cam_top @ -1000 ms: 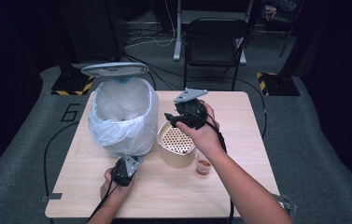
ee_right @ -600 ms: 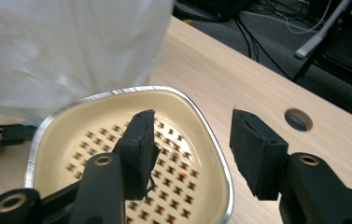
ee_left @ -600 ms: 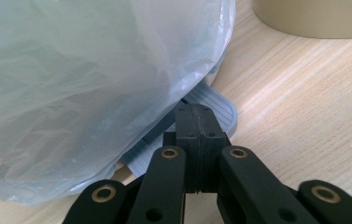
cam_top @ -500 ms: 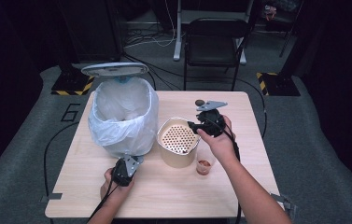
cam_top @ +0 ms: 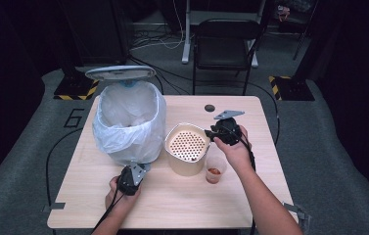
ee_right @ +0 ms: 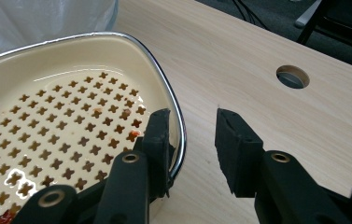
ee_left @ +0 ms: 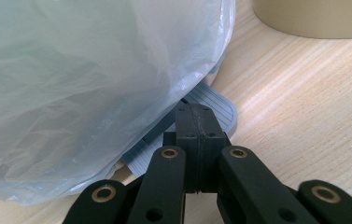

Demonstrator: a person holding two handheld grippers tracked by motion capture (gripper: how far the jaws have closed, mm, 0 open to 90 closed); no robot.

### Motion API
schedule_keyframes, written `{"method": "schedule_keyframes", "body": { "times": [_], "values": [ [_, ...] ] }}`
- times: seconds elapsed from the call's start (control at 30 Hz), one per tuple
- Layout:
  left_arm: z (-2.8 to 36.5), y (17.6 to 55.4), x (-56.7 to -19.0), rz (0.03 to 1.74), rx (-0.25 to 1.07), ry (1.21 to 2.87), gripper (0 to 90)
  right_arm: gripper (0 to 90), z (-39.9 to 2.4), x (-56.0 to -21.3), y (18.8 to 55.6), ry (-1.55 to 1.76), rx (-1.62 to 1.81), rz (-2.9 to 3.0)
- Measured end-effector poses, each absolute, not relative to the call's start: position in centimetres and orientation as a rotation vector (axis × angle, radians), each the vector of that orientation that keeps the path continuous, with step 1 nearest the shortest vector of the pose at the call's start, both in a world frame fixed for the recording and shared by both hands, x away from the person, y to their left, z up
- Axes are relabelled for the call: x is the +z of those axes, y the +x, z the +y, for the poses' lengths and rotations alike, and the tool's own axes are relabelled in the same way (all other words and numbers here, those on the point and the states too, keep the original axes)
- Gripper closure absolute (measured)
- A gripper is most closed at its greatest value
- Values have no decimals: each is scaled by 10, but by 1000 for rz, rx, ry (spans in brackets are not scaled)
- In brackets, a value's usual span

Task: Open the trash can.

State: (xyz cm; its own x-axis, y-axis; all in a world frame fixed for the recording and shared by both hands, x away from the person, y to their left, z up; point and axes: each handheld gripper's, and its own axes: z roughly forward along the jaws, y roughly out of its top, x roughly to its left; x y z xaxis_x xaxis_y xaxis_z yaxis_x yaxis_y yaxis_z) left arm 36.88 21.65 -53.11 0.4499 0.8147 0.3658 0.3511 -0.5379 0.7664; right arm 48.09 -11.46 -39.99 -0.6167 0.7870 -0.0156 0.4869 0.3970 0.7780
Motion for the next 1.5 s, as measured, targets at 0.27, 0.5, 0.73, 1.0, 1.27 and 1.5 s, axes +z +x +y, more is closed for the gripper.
{"method": "schedule_keyframes", "body": {
  "times": [0.27, 0.5, 0.73, 1.0, 1.27, 1.5],
  "values": [
    [217, 369, -531, 971, 988, 2095, 899, 704, -109, -409, 489, 1092, 1080, 2311],
    [216, 369, -531, 972, 982, 2094, 900, 782, -103, -415, 494, 1052, 1071, 2379],
    [217, 369, -531, 971, 988, 2095, 899, 801, -105, -414, 489, 1038, 1117, 2421],
    [217, 369, -531, 971, 987, 2094, 900, 807, -92, -413, 472, 954, 1157, 2495],
    [217, 369, -531, 967, 987, 2102, 899, 808, -83, -412, 452, 909, 1160, 2538],
    [217, 369, -531, 967, 986, 2102, 899, 807, -82, -411, 436, 824, 1160, 2583]
  ]
}}
